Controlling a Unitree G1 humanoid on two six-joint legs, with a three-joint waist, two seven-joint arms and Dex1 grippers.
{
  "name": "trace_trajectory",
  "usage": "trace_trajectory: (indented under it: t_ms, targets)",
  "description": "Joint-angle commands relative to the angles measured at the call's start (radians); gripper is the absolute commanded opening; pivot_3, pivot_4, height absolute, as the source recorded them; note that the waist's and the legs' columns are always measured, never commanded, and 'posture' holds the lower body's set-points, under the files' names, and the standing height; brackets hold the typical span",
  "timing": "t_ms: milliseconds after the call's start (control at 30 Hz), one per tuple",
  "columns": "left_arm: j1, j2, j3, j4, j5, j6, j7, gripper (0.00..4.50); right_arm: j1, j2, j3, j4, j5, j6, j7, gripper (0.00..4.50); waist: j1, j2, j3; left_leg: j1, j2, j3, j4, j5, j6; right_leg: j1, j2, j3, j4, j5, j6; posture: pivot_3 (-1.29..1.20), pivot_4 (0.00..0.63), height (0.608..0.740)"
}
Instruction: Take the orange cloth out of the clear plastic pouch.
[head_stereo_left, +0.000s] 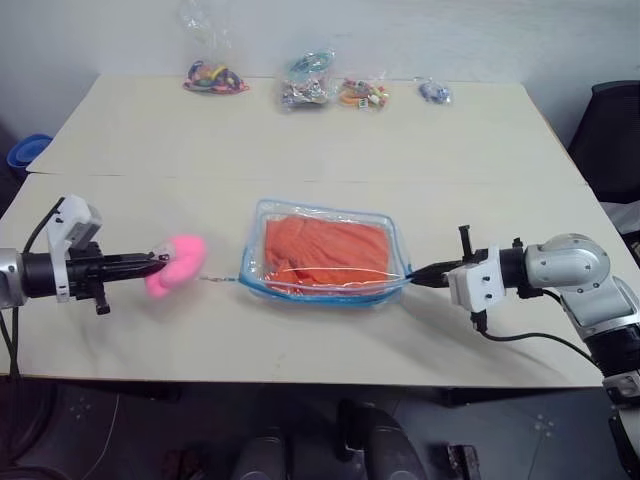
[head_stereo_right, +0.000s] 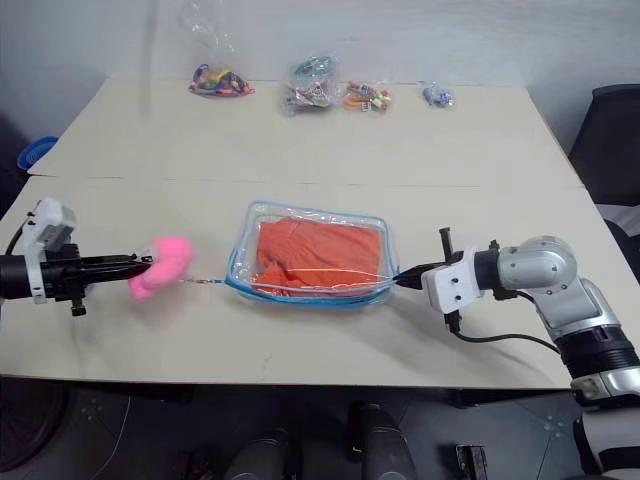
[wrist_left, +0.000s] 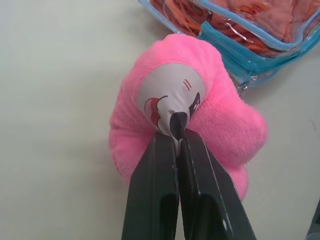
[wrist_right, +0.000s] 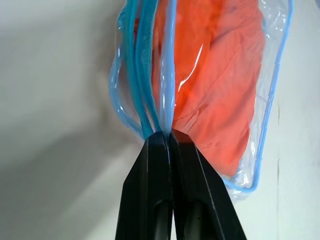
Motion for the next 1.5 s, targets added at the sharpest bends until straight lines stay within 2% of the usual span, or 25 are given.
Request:
trace_trajectory:
  t_ms: [33, 67, 200, 400, 433, 467, 633, 700, 800, 867, 933, 1000, 1067, 1233, 1367, 1500]
  targets:
    - [-0.003, -0.031, 0.004, -0.083, -0.035, 0.053, 0.042, 0.5, 0.023, 0.003, -0.033, -0.05, 0.03, 0.071, -0.008, 0.48, 0.001, 0.0, 0.0, 0.0, 0.0, 0.0, 0.0, 0.0, 0.0, 0.0, 0.0, 0.0, 0.0, 0.0, 0.0, 0.0, 0.15, 0.74]
    - [-0.002, -0.041, 0.006, -0.094, -0.039, 0.061, 0.049, 0.7, 0.037, 0.002, -0.037, -0.073, 0.047, 0.109, -0.004, 0.66, 0.001, 0.0, 0.0, 0.0, 0.0, 0.0, 0.0, 0.0, 0.0, 0.0, 0.0, 0.0, 0.0, 0.0, 0.0, 0.0, 0.15, 0.74]
    - [0.003, -0.048, 0.027, -0.101, -0.04, 0.076, 0.067, 1.95, 0.102, -0.014, -0.072, -0.17, 0.1, 0.219, -0.012, 1.97, 0.001, 0.0, 0.0, 0.0, 0.0, 0.0, 0.0, 0.0, 0.0, 0.0, 0.0, 0.0, 0.0, 0.0, 0.0, 0.0, 0.15, 0.74]
    - [0.023, -0.014, 0.075, -0.055, -0.021, 0.052, 0.074, 3.72, 0.232, -0.043, -0.2, -0.367, 0.242, 0.476, -0.046, 3.9, 0.002, 0.0, 0.0, 0.001, 0.0, 0.0, -0.001, 0.0, -0.001, 0.0, 0.0, 0.0, 0.0, 0.0, 0.0, 0.0, 0.15, 0.74]
    - [0.024, -0.011, 0.082, -0.047, -0.012, 0.043, 0.086, 4.1, 0.254, -0.046, -0.222, -0.4, 0.264, 0.519, -0.055, 4.32, 0.001, 0.0, 0.0, 0.001, 0.0, 0.0, -0.001, 0.0, -0.001, 0.0, 0.0, 0.0, 0.0, 0.0, 0.0, 0.0, 0.15, 0.74]
    - [0.011, -0.009, 0.092, -0.031, -0.013, 0.057, 0.106, 4.35, 0.279, -0.048, -0.248, -0.438, 0.292, 0.573, -0.069, 4.5, 0.002, 0.0, 0.0, 0.001, 0.0, 0.0, -0.001, 0.0, -0.001, 0.0, 0.0, 0.0, 0.0, 0.0, 0.0, 0.0, 0.15, 0.74]
    - [-0.14, -0.02, 0.159, 0.037, -0.064, 0.144, 0.215, 4.43, 0.384, -0.038, -0.368, -0.647, 0.495, 0.861, -0.159, 4.5, 0.009, -0.001, 0.0, 0.0, 0.0, -0.001, -0.001, 0.0, 0.0, 0.0, 0.0, 0.0, 0.0, 0.0, 0.0, 0.0, 0.15, 0.74]
    - [-0.196, -0.031, 0.131, -0.052, -0.091, 0.147, 0.206, 4.43, 0.4, -0.03, -0.39, -0.702, 0.547, 0.937, -0.193, 4.5, 0.012, -0.001, 0.0, 0.0, 0.0, -0.001, -0.001, 0.0, -0.001, 0.0, 0.0, -0.001, 0.0, 0.0, 0.0, 0.0, 0.15, 0.74]
    - [-0.285, -0.068, -0.008, -0.264, -0.106, 0.134, 0.178, 4.43, 0.412, -0.021, -0.382, -0.749, 0.569, 0.993, -0.218, 4.5, 0.026, -0.001, -0.001, 0.0, 0.0, -0.001, -0.001, -0.001, 0.0, 0.0, -0.001, -0.001, -0.001, 0.0, 0.001, 0.0, 0.15, 0.74]
    - [-0.301, -0.071, -0.15, -0.368, 0.005, 0.007, 0.147, 4.43, 0.421, -0.014, -0.361, -0.771, 0.558, 1.003, -0.221, 4.5, 0.03, -0.001, -0.001, -0.001, -0.001, -0.001, -0.001, -0.001, 0.0, 0.001, -0.001, -0.001, -0.002, 0.001, 0.001, 0.0, 0.15, 0.74]
    - [-0.273, -0.043, -0.303, -0.425, 0.191, -0.232, 0.095, 4.43, 0.431, -0.013, -0.338, -0.795, 0.548, 1.008, -0.213, 4.5, 0.028, -0.001, -0.001, 0.0, -0.002, 0.0, -0.001, -0.001, 0.0, 0.001, -0.001, 0.001, -0.002, 0.001, 0.002, 0.0, 0.15, 0.74]
    - [-0.256, -0.031, -0.402, -0.399, 0.333, -0.444, 0.063, 4.43, 0.435, -0.01, -0.326, -0.81, 0.546, 1.013, -0.211, 4.5, 0.019, 0.0, 0.0, 0.0, -0.001, 0.003, -0.003, -0.001, -0.001, 0.001, 0.001, 0.002, -0.003, 0.001, 0.002, 0.0, 0.15, 0.74]
    - [-0.278, -0.057, -0.466, -0.315, 0.419, -0.587, 0.056, 4.43, 0.434, 0.006, -0.32, -0.83, 0.574, 1.041, -0.227, 4.5, 0.013, -0.001, 0.0, 0.0, 0.0, 0.006, -0.003, -0.001, -0.002, 0.001, 0.003, 0.005, -0.004, 0.0, 0.0, 0.0, 0.15, 0.74]
    - [-0.313, -0.116, -0.533, -0.191, 0.521, -0.806, 0.054, 4.43, 0.454, 0.033, -0.327, -0.909, 0.641, 1.111, -0.264, 4.5, 0.018, -0.001, 0.0, 0.0, 0.001, 0.005, -0.003, 0.001, -0.004, 0.001, 0.005, 0.005, -0.002, 0.0, -0.002, 0.0, 0.15, 0.74]
    - [-0.307, -0.147, -0.547, -0.151, 0.584, -0.898, 0.083, 4.43, 0.474, 0.048, -0.335, -0.931, 0.643, 1.13, -0.298, 4.5, 0.026, -0.001, 0.0, -0.001, 0.002, 0.005, -0.003, 0.0, -0.002, 0.001, 0.005, 0.005, -0.002, 0.0, -0.002, 0.0, 0.15, 0.74]
    - [-0.288, -0.181, -0.539, -0.14, 0.589, -0.9, 0.092, 4.43, 0.491, 0.054, -0.328, -0.939, 0.622, 1.124, -0.314, 4.5, 0.027, -0.001, 0.0, -0.001, 0.001, 0.004, -0.002, -0.001, 0.0, 0.001, 0.004, 0.004, -0.002, 0.001, 0.0, 0.0, 0.15, 0.74]
